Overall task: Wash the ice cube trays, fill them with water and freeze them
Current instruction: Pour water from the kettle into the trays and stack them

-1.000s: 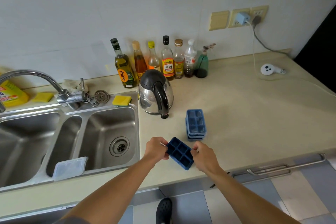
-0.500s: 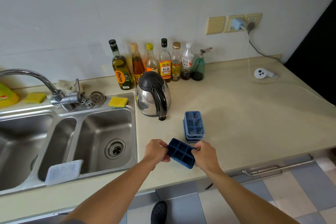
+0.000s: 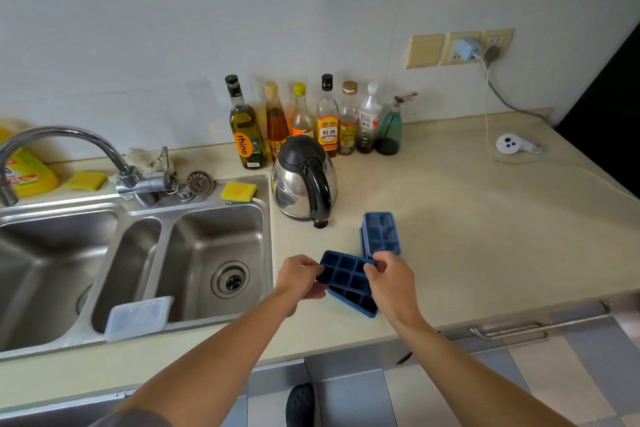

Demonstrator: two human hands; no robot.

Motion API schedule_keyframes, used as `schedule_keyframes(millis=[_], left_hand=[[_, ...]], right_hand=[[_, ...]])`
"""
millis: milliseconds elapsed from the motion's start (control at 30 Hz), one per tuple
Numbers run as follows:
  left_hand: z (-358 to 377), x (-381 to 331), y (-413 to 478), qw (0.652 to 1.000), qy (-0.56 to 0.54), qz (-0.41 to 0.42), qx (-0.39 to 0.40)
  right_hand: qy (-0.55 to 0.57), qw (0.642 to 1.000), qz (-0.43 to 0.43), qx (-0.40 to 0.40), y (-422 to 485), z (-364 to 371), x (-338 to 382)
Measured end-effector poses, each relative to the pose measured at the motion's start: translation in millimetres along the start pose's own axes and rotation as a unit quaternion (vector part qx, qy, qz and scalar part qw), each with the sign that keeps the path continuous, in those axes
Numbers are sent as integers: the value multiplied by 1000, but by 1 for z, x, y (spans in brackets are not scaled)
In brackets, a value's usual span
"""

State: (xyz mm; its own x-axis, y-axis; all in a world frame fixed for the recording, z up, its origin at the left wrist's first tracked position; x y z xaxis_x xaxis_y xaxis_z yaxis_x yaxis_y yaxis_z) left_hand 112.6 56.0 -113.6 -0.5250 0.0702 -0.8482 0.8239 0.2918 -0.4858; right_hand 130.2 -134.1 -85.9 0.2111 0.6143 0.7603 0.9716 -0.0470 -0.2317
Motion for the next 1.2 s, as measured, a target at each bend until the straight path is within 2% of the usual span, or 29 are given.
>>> schedule_keyframes(millis=[133, 333, 600, 733, 1000, 1200], left_hand=[[-21, -3, 4, 1000, 7, 10, 13], [-82, 12, 29, 999, 38, -6, -1], [-215, 58, 77, 994, 77, -57, -47], [-266, 83, 108, 990, 111, -83, -31], [-281, 127, 176, 977, 154, -136, 63], [-269, 147, 203, 968, 178, -162, 78]], right_hand=[[19, 1000, -13, 8, -1, 10, 20], [41, 996, -37, 65, 1, 62, 53], [57, 986, -11, 156, 9, 202, 107], [33, 982, 26, 184, 22, 272, 118], [-8, 967, 134, 216, 66, 350, 90], [1, 952, 192, 237, 83, 376, 64]])
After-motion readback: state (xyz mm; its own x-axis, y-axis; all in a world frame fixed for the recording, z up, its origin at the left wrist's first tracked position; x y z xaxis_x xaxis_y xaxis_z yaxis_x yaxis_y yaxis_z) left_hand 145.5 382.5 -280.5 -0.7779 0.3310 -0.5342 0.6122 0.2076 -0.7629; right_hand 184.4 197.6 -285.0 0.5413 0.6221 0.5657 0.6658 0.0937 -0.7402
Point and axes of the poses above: each hand's wrist, its own y-axis towards the middle knuckle, its own z-axis out of the palm, x = y × z, the point moved 1 cm from there along y, towards the middle knuckle, and after that the axes turned 8 degrees about z, right-handed, at the moved point
